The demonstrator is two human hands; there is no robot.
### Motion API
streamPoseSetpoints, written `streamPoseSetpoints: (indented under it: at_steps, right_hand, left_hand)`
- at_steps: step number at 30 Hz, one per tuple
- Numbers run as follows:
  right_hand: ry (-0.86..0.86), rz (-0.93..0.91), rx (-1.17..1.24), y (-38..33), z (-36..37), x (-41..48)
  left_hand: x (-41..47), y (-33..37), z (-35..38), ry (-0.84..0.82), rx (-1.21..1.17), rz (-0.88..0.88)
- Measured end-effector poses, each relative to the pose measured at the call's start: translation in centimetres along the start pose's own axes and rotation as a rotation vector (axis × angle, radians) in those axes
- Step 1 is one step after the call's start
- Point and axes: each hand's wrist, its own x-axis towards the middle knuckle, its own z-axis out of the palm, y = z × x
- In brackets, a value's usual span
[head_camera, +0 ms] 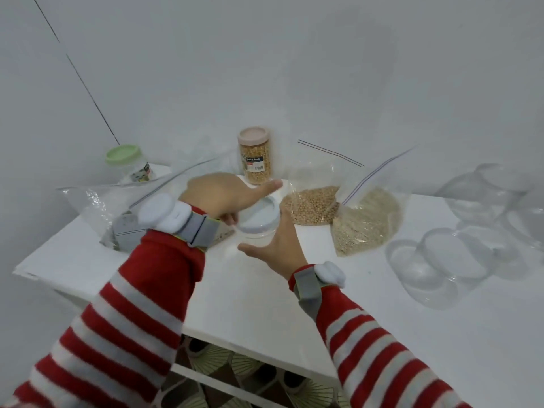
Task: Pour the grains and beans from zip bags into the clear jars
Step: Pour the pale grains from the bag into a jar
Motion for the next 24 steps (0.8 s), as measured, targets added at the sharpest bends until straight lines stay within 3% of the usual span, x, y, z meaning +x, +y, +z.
streamPoseSetpoints:
  at_steps: [3,5,7,9,12,15,17,19,21,22,24]
  right_hand:
    - [-0.016,0.011,-0.017,0.1,0.1,0.2]
    - [-0.010,0.013,-0.020,0.2,0.2,0.2]
    - [-0.007,0.018,-0.039,0.2,0.2,0.0]
    - [0.004,0.009,-0.050,0.0,0.1,-0.1]
    - [0.007,0.000,-0.065,-0.1,-0.4,-0.5]
    - [-0.038,0.031,-0.085,-0.2,-1.5,-0.7]
    - [-0.138,0.089,-0.104,-0.2,-2.4,-0.5]
    - [-0.266,0.165,-0.154,-0.7,-3.7,-0.2]
    - [-0.430,0.237,-0.303,-1.6,-5.3,-0.1]
    - [-0.445,0.258,-0.391,-2.2,-6.2,0.1]
    - [-0.177,0.195,-0.469,-3.1,-8.5,0.7]
  left_hand:
    - [0.7,-1.0,-1.2,-0.099,0.298,0.216]
    - [1.5,-0.4,-0.3,-0.231,0.295,0.333]
    - [1.7,0.1,0.3,-0.247,0.291,0.395]
    - [2.1,0.0,0.5,-0.202,0.221,0.365]
    - [2.0,-1.0,0.5,-0.177,-0.146,0.224]
    - [3.1,-3.7,1.4,0.036,-0.408,0.127]
    - [4.4,-6.3,3.5,0.091,-0.299,0.003]
    - [5.5,-8.4,7.2,-0.012,-0.040,-0.104]
    - [6.0,-9.6,10.8,-0.094,0.041,-0.144]
    - [6.0,-9.9,12.3,-0.087,0.036,-0.144]
    - [6.2,-9.6,14.3,-0.022,0.048,-0.107]
